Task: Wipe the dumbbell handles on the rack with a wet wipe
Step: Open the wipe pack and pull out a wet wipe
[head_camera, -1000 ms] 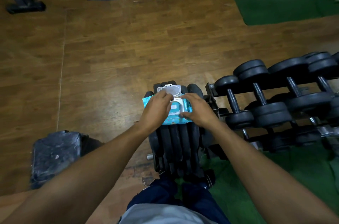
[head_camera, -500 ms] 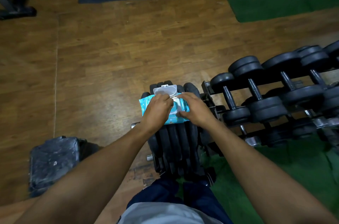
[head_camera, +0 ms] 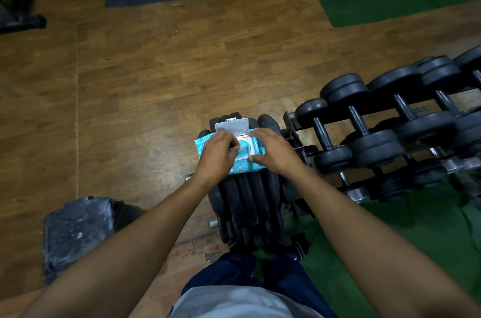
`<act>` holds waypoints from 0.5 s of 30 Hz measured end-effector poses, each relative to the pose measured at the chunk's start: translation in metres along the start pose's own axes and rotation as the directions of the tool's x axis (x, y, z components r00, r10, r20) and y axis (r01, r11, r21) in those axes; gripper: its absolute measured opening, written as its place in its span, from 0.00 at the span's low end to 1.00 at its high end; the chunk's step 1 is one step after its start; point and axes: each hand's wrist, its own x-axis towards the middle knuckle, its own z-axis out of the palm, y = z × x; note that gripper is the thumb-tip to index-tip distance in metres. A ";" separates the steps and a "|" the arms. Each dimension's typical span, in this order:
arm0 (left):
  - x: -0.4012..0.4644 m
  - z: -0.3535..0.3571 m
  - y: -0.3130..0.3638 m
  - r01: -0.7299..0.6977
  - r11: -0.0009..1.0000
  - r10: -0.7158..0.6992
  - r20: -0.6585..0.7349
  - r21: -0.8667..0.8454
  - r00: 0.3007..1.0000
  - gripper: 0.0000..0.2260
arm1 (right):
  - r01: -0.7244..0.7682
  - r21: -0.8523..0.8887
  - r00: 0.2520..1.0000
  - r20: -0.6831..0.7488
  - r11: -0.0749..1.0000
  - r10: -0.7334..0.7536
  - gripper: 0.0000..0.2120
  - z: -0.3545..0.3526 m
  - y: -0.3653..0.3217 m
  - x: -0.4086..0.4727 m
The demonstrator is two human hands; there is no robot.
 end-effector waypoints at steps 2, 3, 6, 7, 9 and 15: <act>-0.003 0.003 -0.002 -0.006 1.000 0.006 0.006 0.027 1.000 0.05 | 0.004 0.000 1.000 0.002 1.000 -0.004 0.34 0.000 0.001 0.000; -0.003 0.004 -0.002 -0.009 0.999 0.009 0.009 0.046 1.000 0.06 | 0.003 -0.001 1.000 0.002 1.000 -0.003 0.34 0.000 0.001 0.000; 0.000 0.003 0.004 0.033 0.999 -0.032 -0.028 0.036 0.999 0.04 | -0.007 -0.004 1.000 -0.002 1.000 0.007 0.34 0.000 0.000 -0.001; 0.001 0.002 0.006 0.055 0.998 -0.054 -0.037 0.007 0.998 0.02 | -0.009 -0.006 1.000 -0.002 1.000 0.009 0.34 0.000 0.000 -0.001; 0.001 -0.002 0.011 0.104 0.993 -0.105 -0.019 -0.061 0.994 0.01 | -0.006 -0.008 1.000 -0.002 1.000 0.006 0.34 0.000 0.000 -0.001; -0.005 -0.020 0.017 0.294 0.872 -0.306 0.032 -0.392 0.951 0.06 | 0.018 -0.020 1.000 -0.009 1.000 -0.018 0.34 -0.002 -0.001 -0.002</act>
